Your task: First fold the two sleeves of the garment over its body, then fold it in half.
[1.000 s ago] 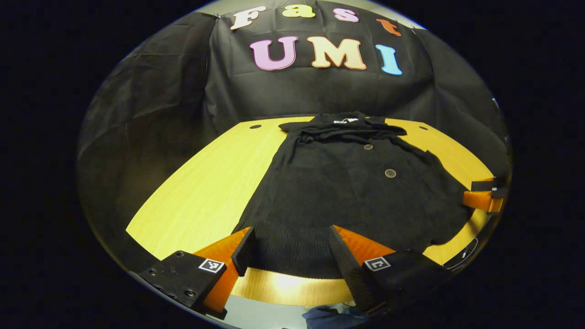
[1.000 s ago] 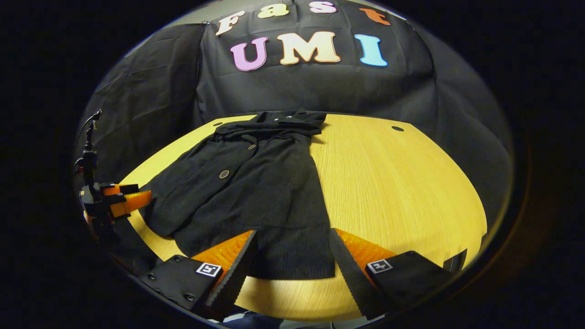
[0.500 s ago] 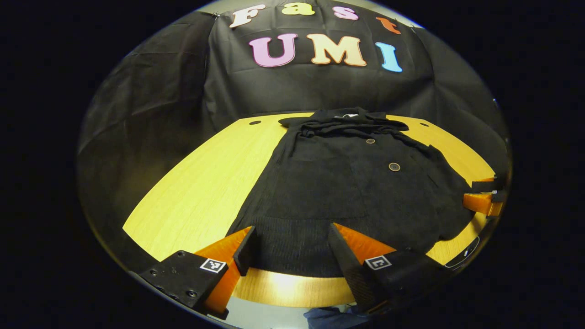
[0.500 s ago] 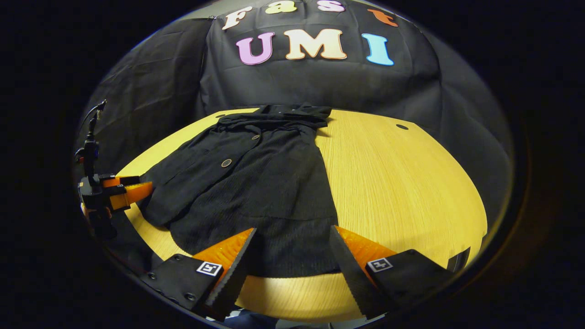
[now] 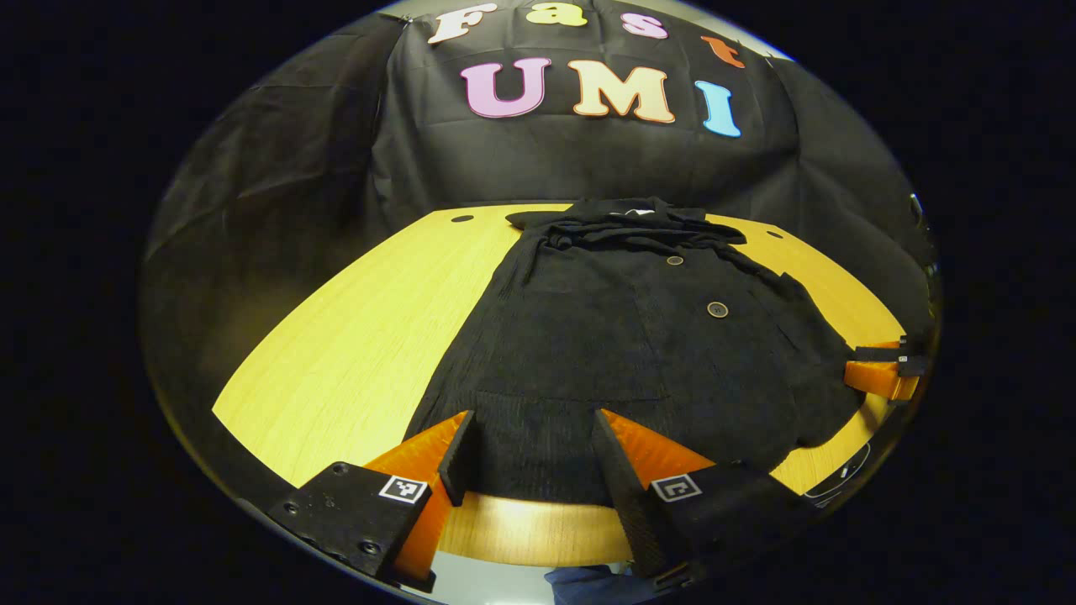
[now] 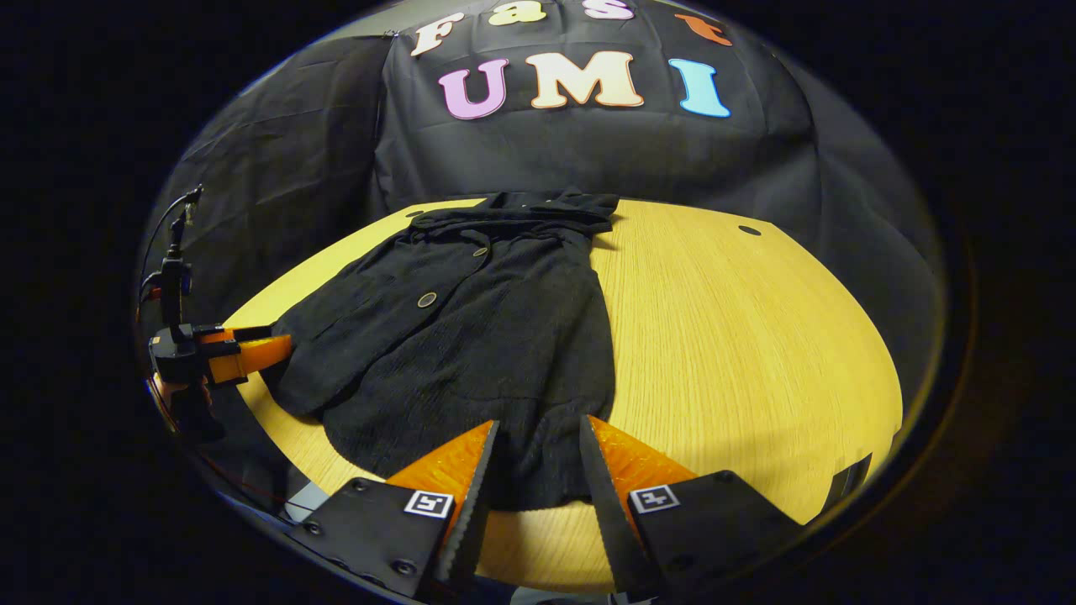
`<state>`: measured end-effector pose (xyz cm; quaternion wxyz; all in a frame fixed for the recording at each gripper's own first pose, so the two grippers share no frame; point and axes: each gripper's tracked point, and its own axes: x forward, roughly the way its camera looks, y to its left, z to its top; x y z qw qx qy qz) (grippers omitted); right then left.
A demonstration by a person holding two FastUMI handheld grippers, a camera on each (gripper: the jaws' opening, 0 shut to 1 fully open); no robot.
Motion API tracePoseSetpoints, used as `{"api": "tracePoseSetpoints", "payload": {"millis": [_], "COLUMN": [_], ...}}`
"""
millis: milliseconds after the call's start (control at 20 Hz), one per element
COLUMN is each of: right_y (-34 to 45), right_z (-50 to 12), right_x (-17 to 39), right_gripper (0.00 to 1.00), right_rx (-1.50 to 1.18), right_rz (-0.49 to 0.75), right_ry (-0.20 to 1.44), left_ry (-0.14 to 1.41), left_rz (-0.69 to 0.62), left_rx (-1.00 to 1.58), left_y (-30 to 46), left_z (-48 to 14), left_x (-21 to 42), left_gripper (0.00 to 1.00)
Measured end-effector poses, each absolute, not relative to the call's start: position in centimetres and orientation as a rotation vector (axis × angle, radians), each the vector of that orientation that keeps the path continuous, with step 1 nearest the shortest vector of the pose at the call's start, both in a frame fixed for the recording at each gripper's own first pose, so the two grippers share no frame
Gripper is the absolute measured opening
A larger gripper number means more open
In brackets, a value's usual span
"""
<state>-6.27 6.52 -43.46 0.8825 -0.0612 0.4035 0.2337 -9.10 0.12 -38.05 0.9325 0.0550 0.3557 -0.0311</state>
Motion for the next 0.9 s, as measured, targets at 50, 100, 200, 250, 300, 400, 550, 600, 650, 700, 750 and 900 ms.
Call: {"api": "tracePoseSetpoints", "payload": {"millis": [50,100,200,250,300,400,550,600,650,700,750,900], "right_y": [6.9,7.0,7.3,7.4,7.4,7.5,7.7,7.6,7.7,7.7,8.0,8.1], "right_z": [-43.6,-43.6,-43.3,-43.3,-43.4,-43.4,-43.3,-43.2,-43.1,-43.1,-43.4,-42.8], "right_x": [-6.2,-6.3,-6.6,-6.5,-6.7,-6.6,-6.7,-6.7,-6.7,-6.8,-6.5,-6.7], "right_gripper": [0.52,0.45,0.27,0.19,0.18,0.18,0.08,0.08,0.08,0.08,0.02,0.02], "right_rx": [-0.123,-0.120,-0.113,-0.108,-0.103,-0.088,-0.100,-0.094,-0.083,-0.078,-0.078,-0.100], "right_rz": [0.489,0.492,0.492,0.487,0.484,0.482,0.482,0.478,0.477,0.475,0.476,0.481], "right_ry": [0.842,0.844,0.849,0.854,0.863,0.879,0.896,0.903,0.909,0.915,0.918,0.919], "left_ry": [0.731,0.728,0.728,0.726,0.727,0.721,0.735,0.743,0.757,0.761,0.769,0.790], "left_rz": [-0.079,-0.097,-0.105,-0.124,-0.126,-0.132,-0.130,-0.127,-0.129,-0.137,-0.145,-0.155], "left_rx": [0.108,0.111,0.135,0.123,0.111,0.097,0.074,0.058,0.044,0.033,0.026,0.035], "left_y": [-0.2,-0.7,-0.9,-1.4,-1.7,-2.0,-2.1,-2.0,-2.1,-2.2,-2.3,-2.3], "left_z": [-38.2,-38.1,-38.2,-38.2,-38.4,-38.1,-38.3,-38.2,-38.3,-38.3,-38.2,-38.2], "left_x": [-8.9,-9.0,-8.6,-8.5,-8.4,-8.5,-8.5,-8.4,-8.4,-8.4,-8.3,-8.3], "left_gripper": [0.81,0.81,0.46,0.42,0.31,0.17,0.01,0.01,0.00,0.00,0.00,0.00]}}
